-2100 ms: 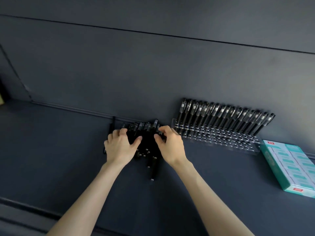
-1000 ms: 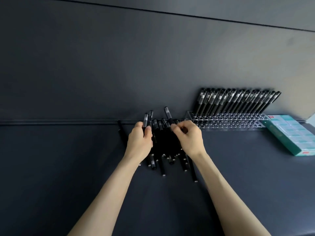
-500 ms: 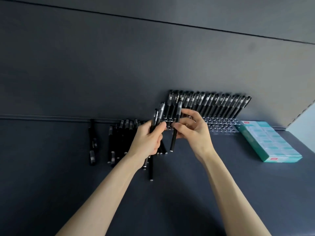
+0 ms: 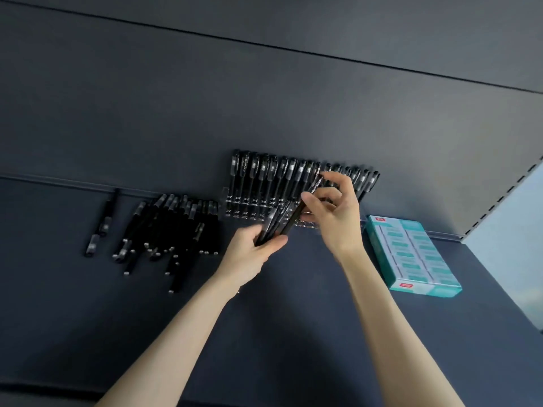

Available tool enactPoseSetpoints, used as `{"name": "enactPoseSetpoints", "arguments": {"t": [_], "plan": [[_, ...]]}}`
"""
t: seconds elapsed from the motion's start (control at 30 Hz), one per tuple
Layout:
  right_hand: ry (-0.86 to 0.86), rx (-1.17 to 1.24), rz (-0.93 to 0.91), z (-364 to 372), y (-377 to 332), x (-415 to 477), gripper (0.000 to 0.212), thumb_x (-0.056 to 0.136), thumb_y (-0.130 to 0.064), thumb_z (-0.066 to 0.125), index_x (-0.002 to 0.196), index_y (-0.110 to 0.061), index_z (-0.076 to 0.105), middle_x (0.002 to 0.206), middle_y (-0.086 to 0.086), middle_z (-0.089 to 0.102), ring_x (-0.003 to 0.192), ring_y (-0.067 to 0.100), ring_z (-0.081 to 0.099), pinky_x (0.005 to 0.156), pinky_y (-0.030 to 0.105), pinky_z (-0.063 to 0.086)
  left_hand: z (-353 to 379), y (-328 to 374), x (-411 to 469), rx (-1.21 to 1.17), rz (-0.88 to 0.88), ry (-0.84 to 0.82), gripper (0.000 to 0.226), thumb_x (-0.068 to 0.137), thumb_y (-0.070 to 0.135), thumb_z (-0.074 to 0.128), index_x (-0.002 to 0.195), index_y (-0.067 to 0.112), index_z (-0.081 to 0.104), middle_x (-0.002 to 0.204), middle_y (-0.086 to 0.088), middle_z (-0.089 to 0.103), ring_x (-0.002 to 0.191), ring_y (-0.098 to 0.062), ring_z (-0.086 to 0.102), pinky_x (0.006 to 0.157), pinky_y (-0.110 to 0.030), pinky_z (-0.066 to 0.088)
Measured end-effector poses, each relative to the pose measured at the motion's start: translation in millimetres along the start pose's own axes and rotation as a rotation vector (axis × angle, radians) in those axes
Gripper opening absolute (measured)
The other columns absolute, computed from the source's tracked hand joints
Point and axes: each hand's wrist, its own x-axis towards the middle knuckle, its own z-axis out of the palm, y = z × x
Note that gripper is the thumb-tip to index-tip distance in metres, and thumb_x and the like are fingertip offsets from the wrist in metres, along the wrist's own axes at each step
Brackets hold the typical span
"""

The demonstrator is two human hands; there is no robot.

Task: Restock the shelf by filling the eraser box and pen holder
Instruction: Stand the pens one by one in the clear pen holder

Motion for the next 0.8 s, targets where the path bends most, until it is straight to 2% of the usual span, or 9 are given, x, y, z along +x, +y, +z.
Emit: {"name": "enactPoseSetpoints", "arguments": {"t": [0.1, 0.17, 0.37, 0.5, 0.63, 0.8], "plan": [[0.047, -0.099, -0.090, 0.3, 0.2, 12.4, 0.036, 0.086, -0.007, 0.065, 0.116, -0.019, 0.048, 0.080, -0.005, 0.054, 0.063, 0.014, 0.064, 0.068, 0.042, 0.058, 1.0, -0.4, 8.3, -0.022, 0.036, 0.067, 0.031, 0.094, 0.031, 0.056, 0.101, 0.000, 0.058, 0.064, 0.000, 0.046, 0.044, -0.007, 0.031, 0.042, -0.017, 0.025], [0.085, -0.143, -0.148, 3.0, -2.1, 21.0, 0.037, 0.087, -0.006, 0.063, 0.118, -0.019, 0.048, 0.081, -0.007, 0.053, 0.065, 0.018, 0.065, 0.070, 0.043, 0.057, 0.9, 4.8, 15.6, -0.026, 0.090, 0.121, 0.028, 0.097, 0.031, 0.051, 0.101, 0.004, 0.056, 0.071, 0.002, 0.054, 0.046, -0.005, 0.034, 0.045, -0.016, 0.029], [0.145, -0.198, -0.270, 14.8, -6.0, 45.5, 0.035, 0.089, -0.004, 0.060, 0.118, -0.019, 0.048, 0.082, -0.013, 0.054, 0.067, 0.030, 0.063, 0.071, 0.042, 0.054, 0.9, 10.1, 29.7, -0.024, 0.285, 0.201, 0.020, 0.100, 0.028, 0.043, 0.095, 0.012, 0.053, 0.067, 0.002, 0.049, 0.055, -0.003, 0.042, 0.055, -0.017, 0.038], [0.143, -0.208, -0.312, 22.1, -2.7, 55.7, 0.035, 0.089, -0.003, 0.059, 0.119, -0.017, 0.049, 0.086, -0.013, 0.054, 0.069, 0.027, 0.064, 0.070, 0.036, 0.055, 4.7, -10.3, 30.2, 0.018, 0.268, 0.230, 0.027, 0.100, 0.029, 0.042, 0.096, 0.004, 0.050, 0.063, 0.004, 0.048, 0.056, -0.009, 0.042, 0.056, -0.028, 0.038], [0.107, -0.227, -0.322, 29.7, 3.8, 61.3, 0.035, 0.089, -0.003, 0.060, 0.119, -0.017, 0.050, 0.089, -0.014, 0.052, 0.074, 0.023, 0.063, 0.073, 0.037, 0.056, 3.1, -18.6, 33.2, -0.001, 0.241, 0.243, 0.026, 0.100, 0.030, 0.043, 0.097, 0.006, 0.049, 0.060, 0.003, 0.044, 0.055, -0.012, 0.040, 0.051, -0.028, 0.035], [0.085, -0.286, -0.350, 35.7, 10.7, 65.1, 0.036, 0.089, -0.005, 0.061, 0.122, -0.015, 0.052, 0.090, -0.010, 0.052, 0.072, 0.021, 0.062, 0.068, 0.019, 0.050, 4.1, -19.1, 32.7, -0.023, 0.240, 0.249, 0.023, 0.100, 0.029, 0.043, 0.100, 0.007, 0.051, 0.061, 0.001, 0.041, 0.059, -0.015, 0.042, 0.053, -0.031, 0.035]]}}
